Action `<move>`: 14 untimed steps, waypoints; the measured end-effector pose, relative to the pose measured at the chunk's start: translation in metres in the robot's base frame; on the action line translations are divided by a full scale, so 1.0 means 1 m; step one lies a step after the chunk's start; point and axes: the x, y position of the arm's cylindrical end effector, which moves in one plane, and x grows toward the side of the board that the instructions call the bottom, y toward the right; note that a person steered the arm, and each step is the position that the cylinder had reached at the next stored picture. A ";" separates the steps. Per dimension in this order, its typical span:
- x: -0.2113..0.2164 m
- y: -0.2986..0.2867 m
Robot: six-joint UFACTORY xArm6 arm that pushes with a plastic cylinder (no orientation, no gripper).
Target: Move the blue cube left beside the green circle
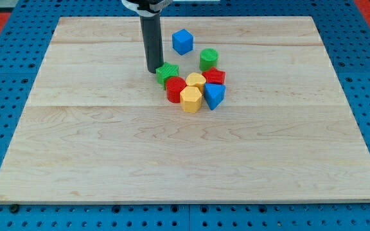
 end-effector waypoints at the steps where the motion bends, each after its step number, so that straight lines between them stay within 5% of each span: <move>1: 0.001 0.027; 2: 0.001 0.049; 4: -0.026 -0.042; 8: -0.154 0.047; 14: -0.062 0.079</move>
